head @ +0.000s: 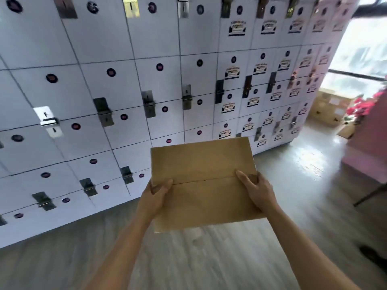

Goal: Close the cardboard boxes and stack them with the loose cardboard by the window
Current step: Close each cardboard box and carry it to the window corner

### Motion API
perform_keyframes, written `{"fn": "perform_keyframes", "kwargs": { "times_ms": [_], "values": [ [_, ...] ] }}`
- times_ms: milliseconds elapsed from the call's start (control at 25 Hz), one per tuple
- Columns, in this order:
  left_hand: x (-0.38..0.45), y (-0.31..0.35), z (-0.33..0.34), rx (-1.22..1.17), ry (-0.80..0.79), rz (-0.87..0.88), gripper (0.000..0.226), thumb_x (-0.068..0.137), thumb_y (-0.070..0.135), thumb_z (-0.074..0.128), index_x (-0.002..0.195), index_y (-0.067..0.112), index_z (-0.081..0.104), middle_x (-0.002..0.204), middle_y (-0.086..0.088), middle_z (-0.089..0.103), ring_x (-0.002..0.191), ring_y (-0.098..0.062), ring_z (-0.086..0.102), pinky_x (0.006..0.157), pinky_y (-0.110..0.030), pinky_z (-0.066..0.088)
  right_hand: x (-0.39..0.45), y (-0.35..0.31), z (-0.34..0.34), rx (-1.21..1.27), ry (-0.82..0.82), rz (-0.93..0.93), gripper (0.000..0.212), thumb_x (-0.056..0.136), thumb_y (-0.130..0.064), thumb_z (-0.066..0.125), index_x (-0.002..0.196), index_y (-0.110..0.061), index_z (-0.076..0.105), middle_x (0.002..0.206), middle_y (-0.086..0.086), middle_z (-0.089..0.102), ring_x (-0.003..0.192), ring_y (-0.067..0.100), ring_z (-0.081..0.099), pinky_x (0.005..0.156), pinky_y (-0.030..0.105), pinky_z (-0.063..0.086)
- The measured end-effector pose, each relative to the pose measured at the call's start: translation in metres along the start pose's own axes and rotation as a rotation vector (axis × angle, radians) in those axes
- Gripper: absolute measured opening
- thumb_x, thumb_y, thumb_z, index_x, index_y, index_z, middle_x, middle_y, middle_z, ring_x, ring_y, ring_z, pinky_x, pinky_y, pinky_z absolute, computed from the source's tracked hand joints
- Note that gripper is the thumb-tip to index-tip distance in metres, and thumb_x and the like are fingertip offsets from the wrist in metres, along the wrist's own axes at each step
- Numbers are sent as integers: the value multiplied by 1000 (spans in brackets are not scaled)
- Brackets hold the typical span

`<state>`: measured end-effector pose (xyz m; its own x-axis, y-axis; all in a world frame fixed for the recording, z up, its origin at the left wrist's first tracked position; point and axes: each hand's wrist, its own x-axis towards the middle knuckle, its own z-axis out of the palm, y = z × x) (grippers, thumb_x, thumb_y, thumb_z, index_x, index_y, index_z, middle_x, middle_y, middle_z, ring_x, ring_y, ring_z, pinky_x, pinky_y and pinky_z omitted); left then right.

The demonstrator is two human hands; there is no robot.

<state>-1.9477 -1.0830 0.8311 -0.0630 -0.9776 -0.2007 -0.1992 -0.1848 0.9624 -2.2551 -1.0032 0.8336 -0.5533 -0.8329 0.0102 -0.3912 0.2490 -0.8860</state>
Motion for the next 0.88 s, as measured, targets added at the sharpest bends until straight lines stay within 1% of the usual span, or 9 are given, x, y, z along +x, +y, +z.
{"fn": "perform_keyframes", "kwargs": {
  "times_ms": [120, 160, 280, 360, 480, 560, 720, 800, 880],
  "values": [
    [53, 20, 46, 28, -136, 17, 77, 66, 72, 73, 131, 37, 51, 106, 18, 61, 91, -3, 60, 69, -24, 49, 29, 22, -21, 12, 102, 75, 81, 76, -81, 56, 131, -21, 55, 116, -2, 62, 109, 26, 60, 99, 48, 49],
    [72, 27, 61, 52, -184, 20, 78, 66, 72, 73, 131, 35, 51, 109, 15, 62, 94, -7, 62, 73, -26, 51, 39, 28, -25, 25, 139, 102, 80, 75, -83, 55, 127, -23, 57, 113, -5, 63, 107, 25, 61, 96, 46, 50],
    [128, 42, 103, 115, -309, 40, 84, 71, 69, 72, 142, 29, 48, 125, 4, 60, 110, -21, 60, 97, -41, 51, 64, 37, -34, 41, 257, 162, 72, 68, -90, 51, 109, -31, 59, 99, -14, 64, 95, 17, 62, 80, 36, 48],
    [163, 60, 128, 152, -403, 67, 87, 72, 71, 71, 144, 29, 45, 126, 3, 56, 113, -23, 57, 102, -44, 47, 83, 35, -38, 53, 350, 209, 71, 62, -92, 49, 99, -32, 59, 93, -17, 65, 86, 8, 61, 70, 29, 44],
    [207, 79, 163, 195, -507, 109, 90, 74, 73, 69, 147, 29, 41, 132, 4, 54, 123, -26, 54, 109, -51, 43, 110, 38, -42, 59, 482, 252, 65, 60, -91, 52, 92, -35, 59, 87, -22, 63, 79, -6, 58, 66, 23, 42],
    [237, 89, 194, 196, -575, 111, 88, 74, 72, 70, 146, 30, 43, 135, 2, 56, 120, -24, 56, 106, -49, 45, 133, 47, -48, 80, 557, 282, 62, 60, -90, 55, 88, -35, 59, 82, -26, 61, 74, -11, 58, 63, 16, 40],
    [283, 103, 269, 150, -695, 43, 82, 71, 63, 80, 140, 31, 48, 125, 5, 62, 107, -16, 62, 89, -35, 51, 178, 76, -68, 115, 616, 333, 58, 60, -91, 54, 91, -41, 57, 89, -25, 59, 80, -5, 56, 62, 18, 41],
    [304, 111, 309, 151, -727, 40, 83, 69, 59, 84, 139, 31, 48, 123, 5, 63, 107, -18, 64, 92, -39, 54, 205, 89, -84, 140, 625, 349, 58, 61, -89, 55, 94, -42, 55, 91, -24, 59, 82, -5, 55, 62, 18, 40],
    [326, 122, 357, 160, -747, 56, 84, 65, 59, 87, 135, 32, 49, 120, 7, 64, 107, -18, 64, 94, -41, 54, 242, 104, -108, 149, 626, 360, 57, 67, -86, 60, 101, -41, 54, 92, -20, 59, 82, 0, 55, 65, 22, 42]
  ]
}}
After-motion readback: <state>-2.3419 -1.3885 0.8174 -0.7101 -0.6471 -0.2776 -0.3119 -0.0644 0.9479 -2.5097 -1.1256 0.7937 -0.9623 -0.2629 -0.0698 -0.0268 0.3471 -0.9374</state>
